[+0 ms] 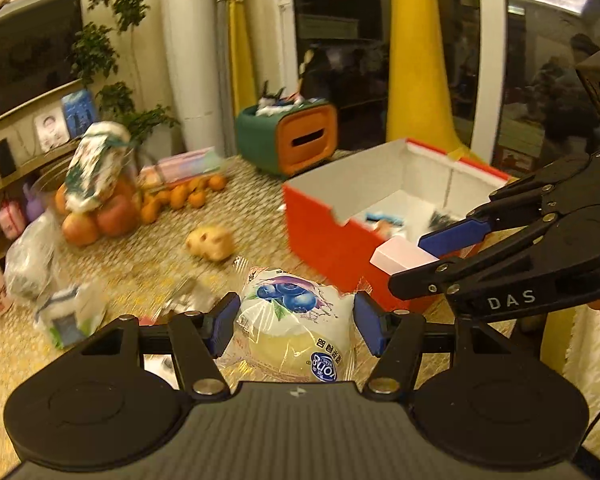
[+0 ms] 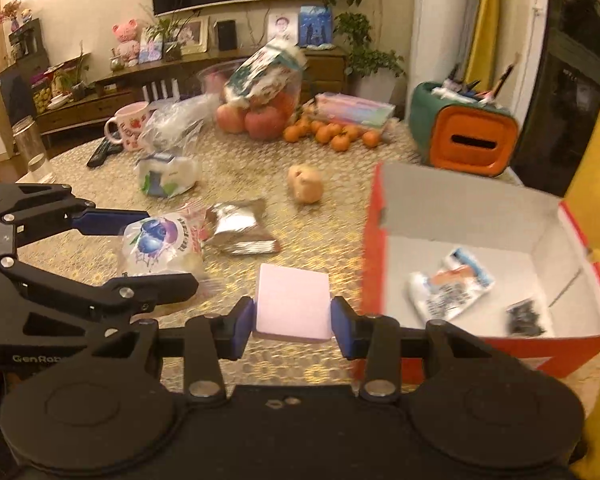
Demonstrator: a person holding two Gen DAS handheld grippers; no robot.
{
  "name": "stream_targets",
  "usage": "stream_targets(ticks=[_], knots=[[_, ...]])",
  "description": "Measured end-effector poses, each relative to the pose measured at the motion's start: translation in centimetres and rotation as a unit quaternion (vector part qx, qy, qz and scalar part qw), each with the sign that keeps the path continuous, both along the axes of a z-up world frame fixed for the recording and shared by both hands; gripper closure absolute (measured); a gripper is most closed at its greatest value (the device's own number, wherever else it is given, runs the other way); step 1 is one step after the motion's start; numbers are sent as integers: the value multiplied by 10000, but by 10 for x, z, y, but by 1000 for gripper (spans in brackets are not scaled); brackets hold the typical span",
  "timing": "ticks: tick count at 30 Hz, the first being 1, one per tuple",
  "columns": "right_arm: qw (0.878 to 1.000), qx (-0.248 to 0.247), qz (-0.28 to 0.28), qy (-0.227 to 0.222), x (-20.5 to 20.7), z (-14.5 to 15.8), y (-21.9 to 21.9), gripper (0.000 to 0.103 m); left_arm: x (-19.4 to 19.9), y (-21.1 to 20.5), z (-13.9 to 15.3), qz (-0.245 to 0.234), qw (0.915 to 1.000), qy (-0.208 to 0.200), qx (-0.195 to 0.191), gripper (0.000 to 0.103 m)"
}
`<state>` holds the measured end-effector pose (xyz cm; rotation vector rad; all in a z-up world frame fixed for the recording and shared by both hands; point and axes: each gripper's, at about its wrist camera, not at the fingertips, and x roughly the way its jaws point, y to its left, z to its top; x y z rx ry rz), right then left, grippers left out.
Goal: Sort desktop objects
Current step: 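Carry the bun and pink sponge over the red box with both tools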
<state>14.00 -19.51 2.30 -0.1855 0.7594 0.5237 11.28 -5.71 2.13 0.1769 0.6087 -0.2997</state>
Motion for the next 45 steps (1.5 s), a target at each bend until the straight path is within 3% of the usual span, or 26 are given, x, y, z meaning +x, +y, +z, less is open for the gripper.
stream_targets(ticks=[18,31,45], knots=[[9972,-79,-706,-214,37,8,-86,62,50,-80,22,-779,9967,-88,196,42],[9928,-204,-1171,-114,78,-4,-138,62,95,-130,4,-1178,9922,151,366,42],[9895,-431,-1355,254,148,-30,-147,62,162,-159,-24,-1234,9883,719,541,42]])
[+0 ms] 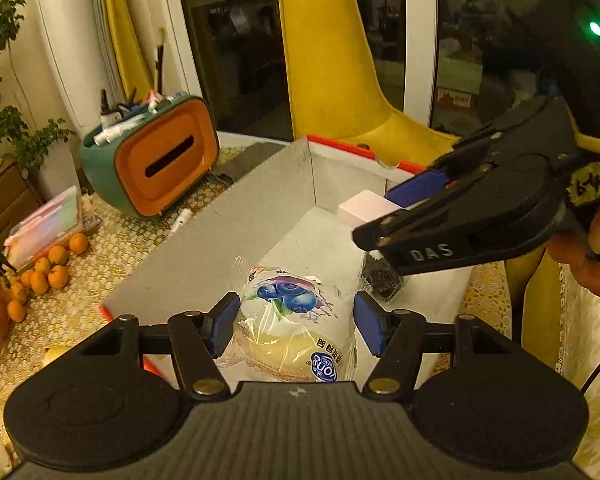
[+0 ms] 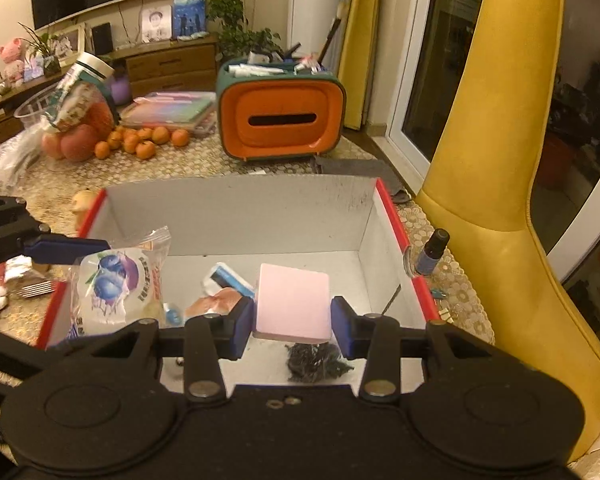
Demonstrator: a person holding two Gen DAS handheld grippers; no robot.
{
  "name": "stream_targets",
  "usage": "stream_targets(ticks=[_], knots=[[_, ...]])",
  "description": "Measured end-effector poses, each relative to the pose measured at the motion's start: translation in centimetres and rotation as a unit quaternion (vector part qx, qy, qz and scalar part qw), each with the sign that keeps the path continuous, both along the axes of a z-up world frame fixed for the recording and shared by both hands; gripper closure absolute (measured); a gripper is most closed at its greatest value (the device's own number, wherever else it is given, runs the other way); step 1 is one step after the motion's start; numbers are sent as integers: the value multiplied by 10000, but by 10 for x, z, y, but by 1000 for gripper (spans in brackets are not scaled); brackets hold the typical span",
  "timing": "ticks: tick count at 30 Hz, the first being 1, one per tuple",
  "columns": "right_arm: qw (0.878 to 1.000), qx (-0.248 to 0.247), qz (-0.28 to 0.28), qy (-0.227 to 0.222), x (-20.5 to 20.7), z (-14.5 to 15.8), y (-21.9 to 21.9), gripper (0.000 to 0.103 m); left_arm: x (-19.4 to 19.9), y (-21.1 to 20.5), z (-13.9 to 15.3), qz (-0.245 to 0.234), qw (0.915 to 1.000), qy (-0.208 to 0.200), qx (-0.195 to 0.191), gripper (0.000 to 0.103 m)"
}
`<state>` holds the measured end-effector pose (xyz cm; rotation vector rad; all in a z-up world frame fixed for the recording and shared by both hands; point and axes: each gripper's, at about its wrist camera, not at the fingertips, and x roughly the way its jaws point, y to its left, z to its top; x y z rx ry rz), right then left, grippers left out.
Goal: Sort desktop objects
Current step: 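Carry the bun and pink sponge over the red box with both tools, then open both tools to drop the bun and pink sponge into the box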
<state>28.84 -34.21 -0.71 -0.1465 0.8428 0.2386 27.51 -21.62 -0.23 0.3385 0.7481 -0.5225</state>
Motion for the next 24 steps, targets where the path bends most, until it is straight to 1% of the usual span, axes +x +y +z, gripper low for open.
stream_targets(ticks=[5,12,18,24], knots=[[9996,19,-110,244,29,-13,-1,62,21,-9,-13,3,9997,216,108,42],[9974,-266,-193,642,61,-36,4,62,42,-18,-32,-16,9981,524,324,42],[9945,-393,-85,966,75,-50,11,62,53,-20,-46,1,9960,808,379,42],[9896,-734,-57,1239,83,-61,15,62,55,-21,-50,-22,9951,875,464,42]])
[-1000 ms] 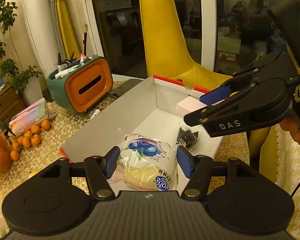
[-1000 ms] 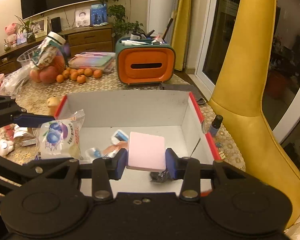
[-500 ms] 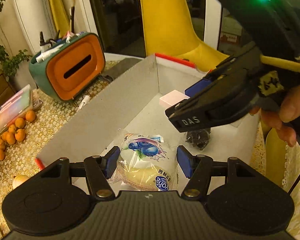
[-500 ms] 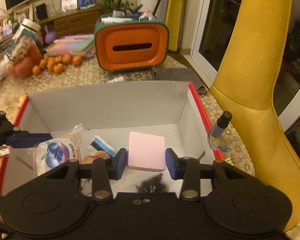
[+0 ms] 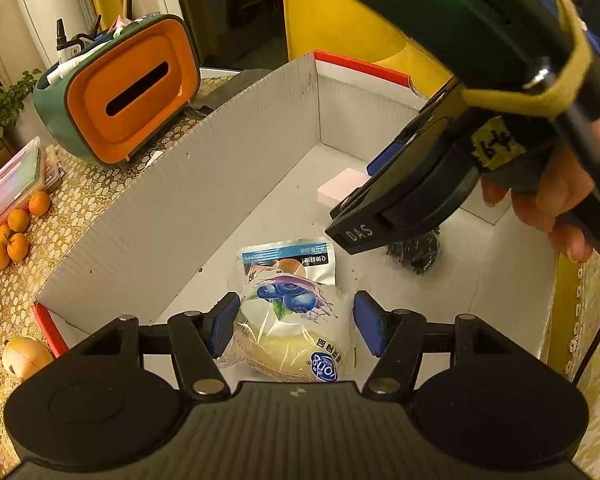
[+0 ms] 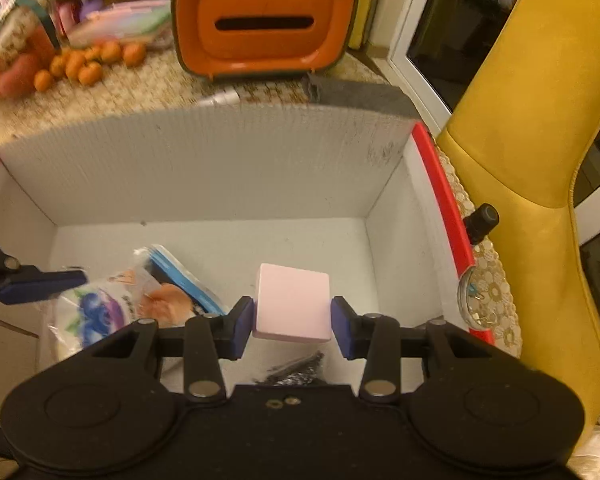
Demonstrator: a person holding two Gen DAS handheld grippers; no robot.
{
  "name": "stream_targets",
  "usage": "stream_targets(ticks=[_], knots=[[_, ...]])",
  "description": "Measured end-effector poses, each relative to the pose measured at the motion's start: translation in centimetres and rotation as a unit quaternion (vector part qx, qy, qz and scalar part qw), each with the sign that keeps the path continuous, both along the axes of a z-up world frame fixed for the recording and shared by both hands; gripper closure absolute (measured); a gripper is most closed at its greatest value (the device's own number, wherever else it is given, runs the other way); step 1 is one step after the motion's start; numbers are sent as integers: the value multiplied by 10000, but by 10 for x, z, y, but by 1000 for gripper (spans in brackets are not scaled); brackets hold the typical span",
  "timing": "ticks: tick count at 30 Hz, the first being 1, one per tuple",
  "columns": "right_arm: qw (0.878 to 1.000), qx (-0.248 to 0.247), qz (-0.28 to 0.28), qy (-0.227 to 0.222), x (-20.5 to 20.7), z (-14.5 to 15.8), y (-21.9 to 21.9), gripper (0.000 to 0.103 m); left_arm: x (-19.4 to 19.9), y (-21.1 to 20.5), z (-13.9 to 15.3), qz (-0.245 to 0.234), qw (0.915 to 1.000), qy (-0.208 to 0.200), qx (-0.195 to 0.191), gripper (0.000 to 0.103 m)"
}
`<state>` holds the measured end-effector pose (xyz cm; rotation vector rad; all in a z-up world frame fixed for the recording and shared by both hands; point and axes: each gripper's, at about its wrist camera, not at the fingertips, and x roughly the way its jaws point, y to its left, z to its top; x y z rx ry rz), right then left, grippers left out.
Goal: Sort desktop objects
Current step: 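Open both tools to drop the bun and pink sponge into the box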
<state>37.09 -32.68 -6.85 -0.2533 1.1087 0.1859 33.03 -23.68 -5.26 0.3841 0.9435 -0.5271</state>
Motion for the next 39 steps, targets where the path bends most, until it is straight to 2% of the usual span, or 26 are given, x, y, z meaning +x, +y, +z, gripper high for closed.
stream_targets(ticks=[9,12,14,16,21,28,32,39], knots=[[9998,-53,-3,200,2,-3,0,62,0,-2,-2,-59,10000,24,59,40],[9997,-52,8,218,3,-4,0,60,0,-2,-2,-73,9999,36,82,38],[9998,-42,45,215,3,-4,1,54,-1,-2,-2,-94,9999,13,100,37],[9999,-18,58,151,2,-1,1,46,-3,-3,-2,-144,9998,-19,137,36],[9999,98,111,19,-2,6,0,39,-8,-3,2,-178,9998,-94,78,34],[9996,234,72,-103,-10,19,-3,37,-20,-2,13,-110,9997,-204,-48,33],[9991,376,52,-209,-18,28,-4,34,-29,-1,23,-63,9995,-282,-140,28],[9979,536,49,-360,-32,47,-4,30,-48,5,38,-4,9989,-354,-312,27]])
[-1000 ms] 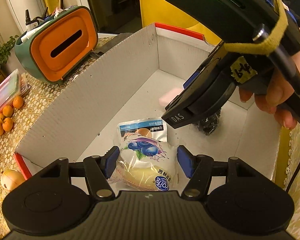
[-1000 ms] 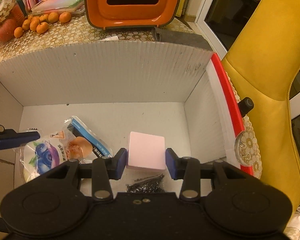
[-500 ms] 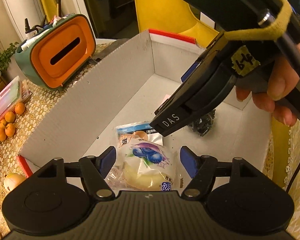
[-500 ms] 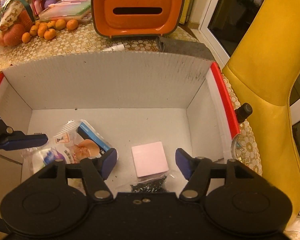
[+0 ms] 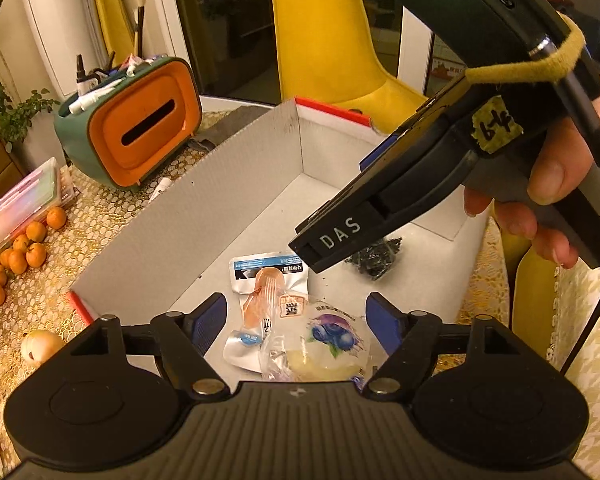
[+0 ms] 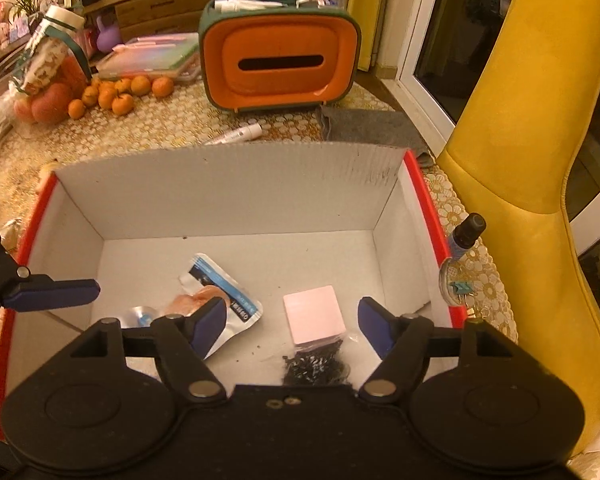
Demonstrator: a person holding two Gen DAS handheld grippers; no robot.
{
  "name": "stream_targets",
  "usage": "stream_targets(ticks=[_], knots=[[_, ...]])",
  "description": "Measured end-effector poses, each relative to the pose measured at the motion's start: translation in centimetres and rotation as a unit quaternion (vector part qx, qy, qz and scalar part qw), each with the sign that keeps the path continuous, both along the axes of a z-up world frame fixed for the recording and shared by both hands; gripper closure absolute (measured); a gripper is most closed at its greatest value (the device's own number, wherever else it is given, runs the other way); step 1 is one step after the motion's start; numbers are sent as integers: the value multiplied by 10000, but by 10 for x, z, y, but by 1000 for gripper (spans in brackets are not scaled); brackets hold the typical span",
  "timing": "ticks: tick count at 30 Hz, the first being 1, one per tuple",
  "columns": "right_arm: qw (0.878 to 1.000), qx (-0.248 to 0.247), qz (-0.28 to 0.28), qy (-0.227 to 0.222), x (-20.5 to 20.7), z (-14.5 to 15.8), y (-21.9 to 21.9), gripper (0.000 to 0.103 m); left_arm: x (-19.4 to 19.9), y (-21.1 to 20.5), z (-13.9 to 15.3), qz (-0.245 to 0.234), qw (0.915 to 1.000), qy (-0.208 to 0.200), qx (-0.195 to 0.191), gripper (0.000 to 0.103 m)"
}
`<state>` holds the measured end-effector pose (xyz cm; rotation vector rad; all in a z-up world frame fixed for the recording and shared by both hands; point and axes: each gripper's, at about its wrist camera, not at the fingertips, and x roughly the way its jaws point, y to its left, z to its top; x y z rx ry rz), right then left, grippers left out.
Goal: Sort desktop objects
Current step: 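Open both tools to drop the bun and pink sponge into the box, then withdraw both tools from the box toward the table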
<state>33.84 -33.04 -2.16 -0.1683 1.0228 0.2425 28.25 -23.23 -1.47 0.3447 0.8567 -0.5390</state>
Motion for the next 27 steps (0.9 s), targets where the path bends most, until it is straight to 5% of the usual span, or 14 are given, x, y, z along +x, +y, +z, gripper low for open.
stream_targets(ticks=[18,27], knots=[[9986,384,114,-337,-66,40,15,27,-66,49,32,405,9966,-202,-696,27],[9967,600,119,-530,-96,47,34,18,-95,85,36,741,9924,-363,-918,20]])
